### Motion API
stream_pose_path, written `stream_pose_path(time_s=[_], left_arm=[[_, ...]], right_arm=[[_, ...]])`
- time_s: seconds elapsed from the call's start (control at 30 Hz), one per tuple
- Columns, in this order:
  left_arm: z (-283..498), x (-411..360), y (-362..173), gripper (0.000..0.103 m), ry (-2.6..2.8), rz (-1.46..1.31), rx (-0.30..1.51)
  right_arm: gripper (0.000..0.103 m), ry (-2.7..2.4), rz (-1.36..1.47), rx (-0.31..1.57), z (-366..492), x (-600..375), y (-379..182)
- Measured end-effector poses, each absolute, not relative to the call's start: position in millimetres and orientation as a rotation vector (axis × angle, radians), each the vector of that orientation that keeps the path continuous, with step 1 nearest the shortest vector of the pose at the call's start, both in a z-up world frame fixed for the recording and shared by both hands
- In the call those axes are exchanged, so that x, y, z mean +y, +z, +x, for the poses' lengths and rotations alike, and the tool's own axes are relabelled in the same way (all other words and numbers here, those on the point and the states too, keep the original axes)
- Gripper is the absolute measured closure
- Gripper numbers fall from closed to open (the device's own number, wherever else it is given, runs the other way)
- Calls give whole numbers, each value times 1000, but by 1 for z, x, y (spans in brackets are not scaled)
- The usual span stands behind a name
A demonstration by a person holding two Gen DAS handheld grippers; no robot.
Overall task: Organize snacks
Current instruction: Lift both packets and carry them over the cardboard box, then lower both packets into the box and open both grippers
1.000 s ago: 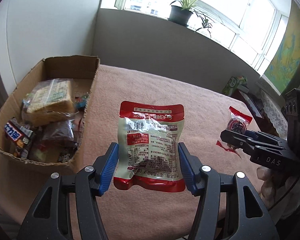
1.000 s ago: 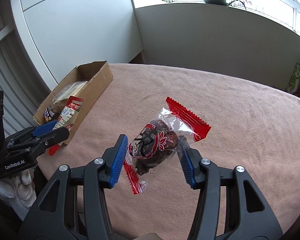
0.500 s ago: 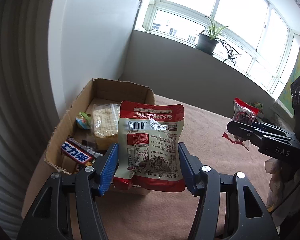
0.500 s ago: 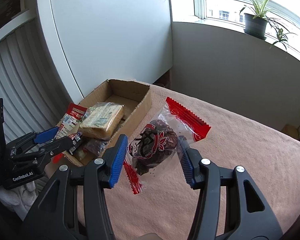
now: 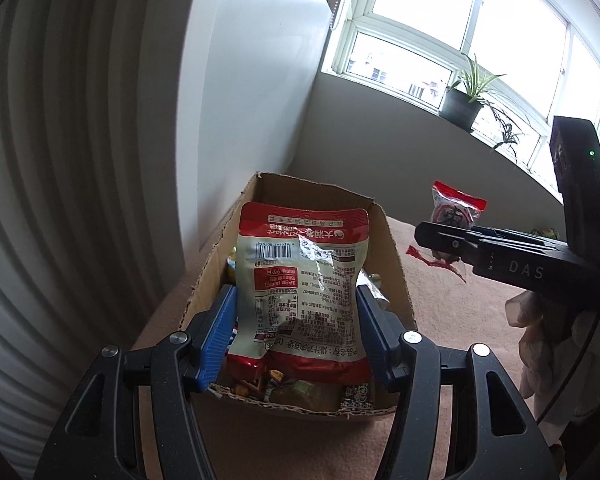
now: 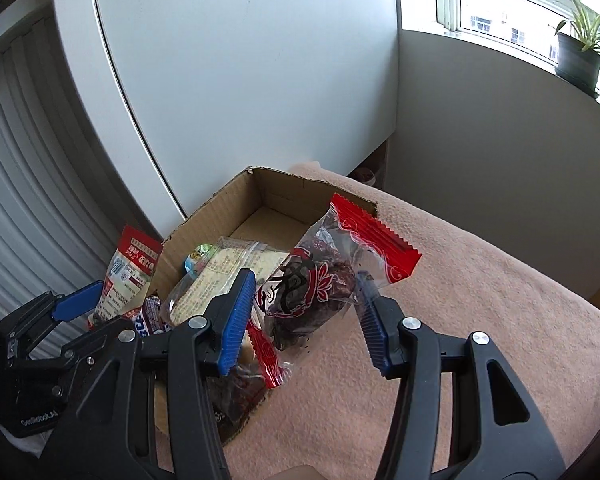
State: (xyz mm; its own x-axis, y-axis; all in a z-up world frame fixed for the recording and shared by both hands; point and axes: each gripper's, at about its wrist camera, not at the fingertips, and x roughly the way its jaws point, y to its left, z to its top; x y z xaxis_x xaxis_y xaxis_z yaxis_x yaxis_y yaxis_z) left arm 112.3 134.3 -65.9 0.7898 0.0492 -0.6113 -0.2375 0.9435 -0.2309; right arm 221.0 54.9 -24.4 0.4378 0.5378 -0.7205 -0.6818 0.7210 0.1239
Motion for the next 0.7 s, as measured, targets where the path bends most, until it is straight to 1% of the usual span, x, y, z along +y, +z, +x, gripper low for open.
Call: stream_pose_path(time_s=[0.3,0.33,0.4,0.43,0.47,0.67,0.7], left_arm=[[121,138,-71,44,175,-312,655],[122,138,-71,43,176,-310,656],[120,137,-72,40,184,-313,660],[119,137,-72,38,189,-315,664],[120,137,-71,37,193,-317,665],[117,141,-69,37,207,-332,669],[116,140,-69,37,207,-331,669]], right_arm=[[49,767,-223,853,240,74,-42],[48,762,-224,855,241,76,-43],[35,758,-217,849,241,75,-43],[32,754,-215,843,241,75,-42],[30,751,-215,839,241,75,-41],[30,749,-213,828,236,72,-33],[27,749,-214,823,234,70,-31]])
